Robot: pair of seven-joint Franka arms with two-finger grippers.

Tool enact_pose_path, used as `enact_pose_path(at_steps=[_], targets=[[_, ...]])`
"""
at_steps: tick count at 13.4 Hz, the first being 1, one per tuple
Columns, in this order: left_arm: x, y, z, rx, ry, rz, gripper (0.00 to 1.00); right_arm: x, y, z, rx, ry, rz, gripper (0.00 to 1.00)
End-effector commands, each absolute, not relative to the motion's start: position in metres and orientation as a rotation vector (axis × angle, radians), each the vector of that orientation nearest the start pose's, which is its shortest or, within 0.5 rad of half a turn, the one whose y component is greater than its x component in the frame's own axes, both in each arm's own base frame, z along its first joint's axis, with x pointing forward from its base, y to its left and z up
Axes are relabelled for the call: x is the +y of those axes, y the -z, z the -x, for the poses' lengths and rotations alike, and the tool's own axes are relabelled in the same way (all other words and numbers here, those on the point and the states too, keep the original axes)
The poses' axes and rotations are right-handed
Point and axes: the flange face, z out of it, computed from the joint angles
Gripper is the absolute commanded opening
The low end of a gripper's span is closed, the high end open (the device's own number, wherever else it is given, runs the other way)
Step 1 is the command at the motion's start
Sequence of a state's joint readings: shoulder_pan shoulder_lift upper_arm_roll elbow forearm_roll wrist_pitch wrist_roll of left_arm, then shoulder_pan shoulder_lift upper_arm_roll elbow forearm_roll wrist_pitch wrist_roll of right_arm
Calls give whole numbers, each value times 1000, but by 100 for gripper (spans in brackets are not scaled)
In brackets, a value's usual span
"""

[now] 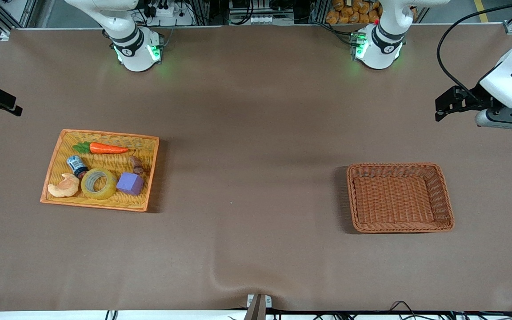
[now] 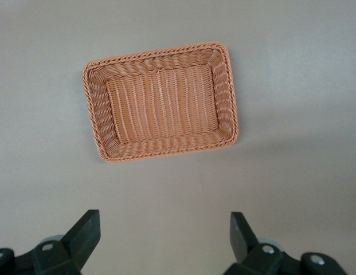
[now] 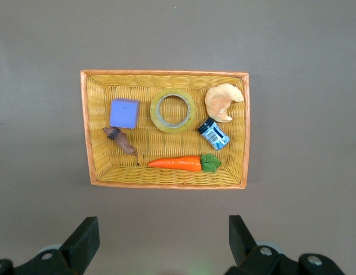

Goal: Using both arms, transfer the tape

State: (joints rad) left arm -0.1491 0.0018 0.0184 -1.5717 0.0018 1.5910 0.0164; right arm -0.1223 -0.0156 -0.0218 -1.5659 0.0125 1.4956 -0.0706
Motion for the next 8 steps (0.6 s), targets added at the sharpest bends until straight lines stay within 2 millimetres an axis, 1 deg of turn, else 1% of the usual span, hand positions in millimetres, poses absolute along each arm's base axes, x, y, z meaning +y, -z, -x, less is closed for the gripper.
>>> enact_pose_path(at_steps=[1,3,6,8], targets=[[-71,-630,-551,243,22,3131,100,-87,-624,-538,103,-83,3130,100],[-72,-630,-552,245,27,3131,100,-87,-623,-538,103,-83,3129,100],[-71,-630,-552,243,24,3131,100,-74,-622,-540,77,-82,3127,100],[-72,-628,-552,243,19,3133,100,-70,-621,-542,79,-78,3128,100]])
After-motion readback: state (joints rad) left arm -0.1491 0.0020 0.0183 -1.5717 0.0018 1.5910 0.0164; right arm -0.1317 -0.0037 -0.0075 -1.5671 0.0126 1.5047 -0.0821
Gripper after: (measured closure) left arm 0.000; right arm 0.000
